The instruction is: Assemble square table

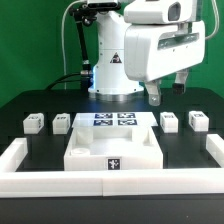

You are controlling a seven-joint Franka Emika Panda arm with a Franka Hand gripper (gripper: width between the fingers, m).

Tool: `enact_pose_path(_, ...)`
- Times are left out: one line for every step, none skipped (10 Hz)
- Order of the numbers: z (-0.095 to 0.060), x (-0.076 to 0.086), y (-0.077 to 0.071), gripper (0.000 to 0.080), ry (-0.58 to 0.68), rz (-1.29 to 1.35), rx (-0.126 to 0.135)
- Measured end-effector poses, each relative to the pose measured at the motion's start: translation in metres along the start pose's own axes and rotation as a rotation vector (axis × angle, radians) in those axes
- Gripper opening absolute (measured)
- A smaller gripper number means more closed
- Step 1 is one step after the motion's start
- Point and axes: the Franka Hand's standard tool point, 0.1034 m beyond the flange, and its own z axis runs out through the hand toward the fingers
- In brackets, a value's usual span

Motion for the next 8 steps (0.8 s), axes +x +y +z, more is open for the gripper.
enact_pose_path(0.003,-0.005,-0.006,0.065,-0.005,-0.058,-0.01)
enact_pose_path(0.006,-0.014,-0.014,0.065,-0.015,-0.116,-0.011)
enact_pose_path(0.009,-0.023,-0.016,0.065,-0.025,-0.16,-0.003)
enact_pose_path(0.011,-0.032,-0.013,0.065,-0.031,-0.185,0.004)
enact_pose_path(0.013,-0.04,-0.009,0.065,-0.037,-0.176,0.011)
enact_pose_path(0.013,-0.039,-0.01,0.065,-0.037,-0.174,0.01)
enact_pose_path(0.014,-0.039,-0.01,0.065,-0.037,-0.174,0.011)
enact_pose_path(0.015,-0.04,-0.009,0.065,-0.037,-0.176,0.011)
